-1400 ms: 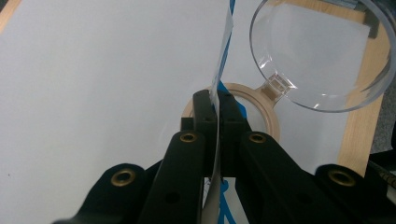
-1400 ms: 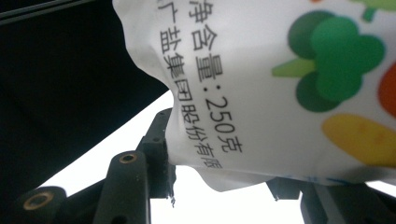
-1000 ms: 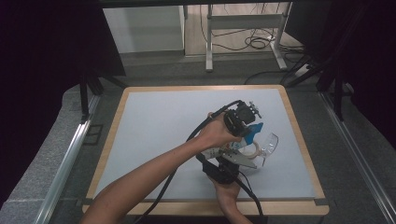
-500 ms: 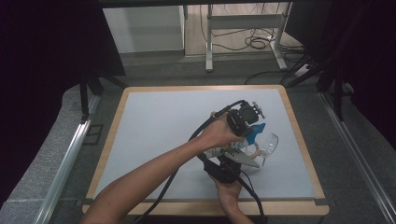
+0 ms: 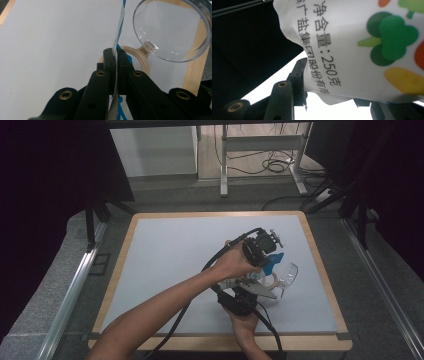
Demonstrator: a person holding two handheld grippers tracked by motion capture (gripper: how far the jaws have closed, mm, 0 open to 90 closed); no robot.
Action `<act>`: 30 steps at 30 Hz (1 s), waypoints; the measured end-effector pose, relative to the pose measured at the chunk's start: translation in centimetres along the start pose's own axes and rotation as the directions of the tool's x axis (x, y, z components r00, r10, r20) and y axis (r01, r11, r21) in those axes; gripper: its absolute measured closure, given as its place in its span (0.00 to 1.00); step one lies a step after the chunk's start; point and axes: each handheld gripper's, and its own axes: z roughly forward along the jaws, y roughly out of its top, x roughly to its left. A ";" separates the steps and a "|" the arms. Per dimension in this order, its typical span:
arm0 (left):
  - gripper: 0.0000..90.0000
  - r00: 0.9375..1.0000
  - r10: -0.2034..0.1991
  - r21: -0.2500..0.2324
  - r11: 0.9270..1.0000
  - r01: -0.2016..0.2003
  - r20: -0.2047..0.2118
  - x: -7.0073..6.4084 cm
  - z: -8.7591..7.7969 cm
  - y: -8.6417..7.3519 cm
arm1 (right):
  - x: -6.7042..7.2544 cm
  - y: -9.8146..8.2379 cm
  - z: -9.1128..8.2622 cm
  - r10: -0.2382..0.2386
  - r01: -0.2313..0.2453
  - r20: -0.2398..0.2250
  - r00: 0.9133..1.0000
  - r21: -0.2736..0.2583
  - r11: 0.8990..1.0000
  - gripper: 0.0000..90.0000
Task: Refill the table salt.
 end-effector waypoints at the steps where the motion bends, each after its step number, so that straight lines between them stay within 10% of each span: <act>1: 1.00 1.000 0.000 -0.001 1.000 0.000 0.000 0.0 0.0 0.0 | 0.0 0.0 0.0 0.000 0.000 0.000 1.000 0.001 1.000 0.61; 30: 1.00 1.000 0.011 0.011 1.000 -0.011 -0.003 -0.5 -0.1 0.5 | 0.0 0.4 0.4 -0.015 0.015 0.013 1.000 -0.019 1.000 0.62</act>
